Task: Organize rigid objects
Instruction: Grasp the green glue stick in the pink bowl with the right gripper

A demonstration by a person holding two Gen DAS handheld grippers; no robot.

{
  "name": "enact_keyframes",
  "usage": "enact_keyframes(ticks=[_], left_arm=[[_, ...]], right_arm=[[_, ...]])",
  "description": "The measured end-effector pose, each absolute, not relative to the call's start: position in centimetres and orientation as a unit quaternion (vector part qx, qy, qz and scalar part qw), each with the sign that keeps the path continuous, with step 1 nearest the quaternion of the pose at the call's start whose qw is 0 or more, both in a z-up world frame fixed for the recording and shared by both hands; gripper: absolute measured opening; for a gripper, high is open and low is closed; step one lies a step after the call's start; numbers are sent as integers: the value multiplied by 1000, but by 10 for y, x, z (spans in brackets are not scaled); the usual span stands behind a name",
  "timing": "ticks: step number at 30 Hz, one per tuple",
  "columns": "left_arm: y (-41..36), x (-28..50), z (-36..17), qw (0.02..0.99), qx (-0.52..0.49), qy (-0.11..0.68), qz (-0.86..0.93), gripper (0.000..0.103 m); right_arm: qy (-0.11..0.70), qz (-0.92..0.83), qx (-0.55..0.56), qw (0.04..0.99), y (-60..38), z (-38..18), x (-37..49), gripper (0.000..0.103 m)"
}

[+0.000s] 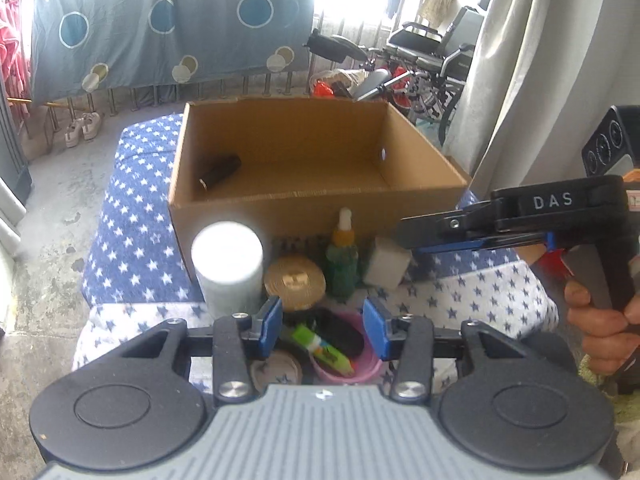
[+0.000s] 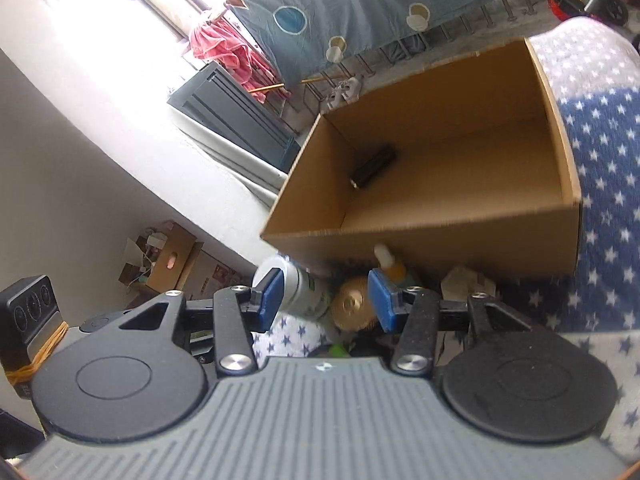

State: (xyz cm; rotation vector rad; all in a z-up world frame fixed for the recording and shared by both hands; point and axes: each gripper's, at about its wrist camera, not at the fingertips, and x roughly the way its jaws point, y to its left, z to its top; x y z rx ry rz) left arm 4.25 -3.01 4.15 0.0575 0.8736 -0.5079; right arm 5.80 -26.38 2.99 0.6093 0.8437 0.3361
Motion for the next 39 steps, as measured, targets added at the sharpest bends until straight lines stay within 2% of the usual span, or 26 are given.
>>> enact_keyframes(ticks=[5,13,20,26,39], left_arm=[[-39,35,-2,851,11,457,-257,39],[-45,41,-36,849,23,468,-244,25],[-44,50,-42,849,20,468,-245,25],[-46,53,-43,848,26,470,-245,26],[-50,60,-46,849,29,468,-242,31]], right_arm=[[452,172,295,824,-238,-18,48,38],[477,179,233,828,-208,-38,64,26],[483,188,207,829,-199,-47,79,22],[493,230,240,804,-203,-46,79,21],[494,215,220,813,-199,-52,89,22]])
